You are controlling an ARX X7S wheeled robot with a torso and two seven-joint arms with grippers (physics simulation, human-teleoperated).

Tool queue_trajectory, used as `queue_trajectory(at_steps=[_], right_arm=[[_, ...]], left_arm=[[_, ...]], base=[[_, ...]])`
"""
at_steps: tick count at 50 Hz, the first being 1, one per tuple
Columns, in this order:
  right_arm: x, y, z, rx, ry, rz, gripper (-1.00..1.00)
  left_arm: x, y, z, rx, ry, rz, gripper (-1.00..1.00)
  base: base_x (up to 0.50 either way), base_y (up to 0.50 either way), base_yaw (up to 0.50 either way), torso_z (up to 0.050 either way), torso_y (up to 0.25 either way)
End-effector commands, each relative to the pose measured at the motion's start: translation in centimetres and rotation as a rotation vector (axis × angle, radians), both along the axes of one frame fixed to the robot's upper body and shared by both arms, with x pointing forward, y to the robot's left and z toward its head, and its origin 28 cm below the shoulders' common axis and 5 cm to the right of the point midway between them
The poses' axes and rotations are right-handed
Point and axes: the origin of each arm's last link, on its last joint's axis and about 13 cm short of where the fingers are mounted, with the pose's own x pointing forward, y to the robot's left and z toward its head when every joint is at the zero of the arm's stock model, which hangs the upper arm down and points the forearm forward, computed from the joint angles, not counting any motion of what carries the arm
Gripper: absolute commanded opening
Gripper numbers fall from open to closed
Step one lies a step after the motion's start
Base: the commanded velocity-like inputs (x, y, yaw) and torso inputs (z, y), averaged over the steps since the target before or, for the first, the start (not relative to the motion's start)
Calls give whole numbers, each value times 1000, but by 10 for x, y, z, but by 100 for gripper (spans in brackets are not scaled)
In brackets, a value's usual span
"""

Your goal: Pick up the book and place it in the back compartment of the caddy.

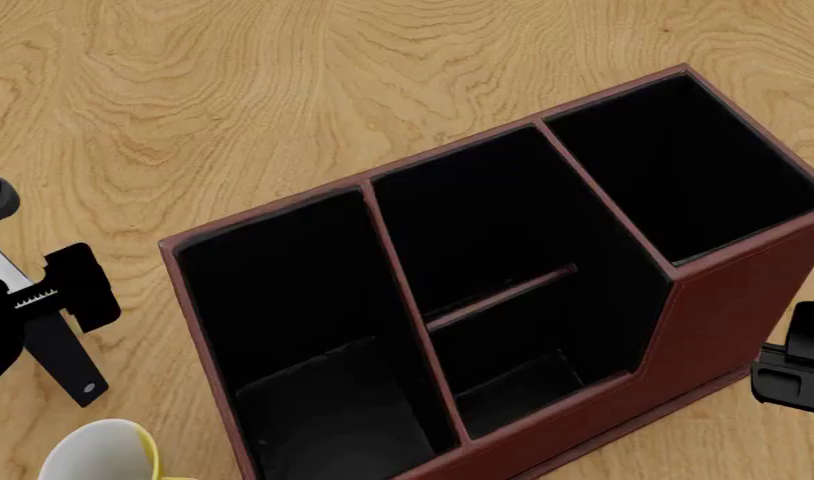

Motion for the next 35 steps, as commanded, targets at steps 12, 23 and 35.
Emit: queue_trajectory(at_steps=[12, 23, 35], right_arm=[[0, 1, 2, -8, 2, -1, 100], [0, 1, 2, -12, 4, -4, 100], [0, 1, 2, -12, 5, -6, 100]], left_arm=[[16, 5, -16, 21, 32, 36, 100], [23, 8, -26, 29, 54, 53, 100], [25, 8, -32, 26, 71, 49, 100]], base=[[0, 0, 0, 0, 0], [0, 0, 0, 0, 0], [0, 0, 0, 0, 0]])
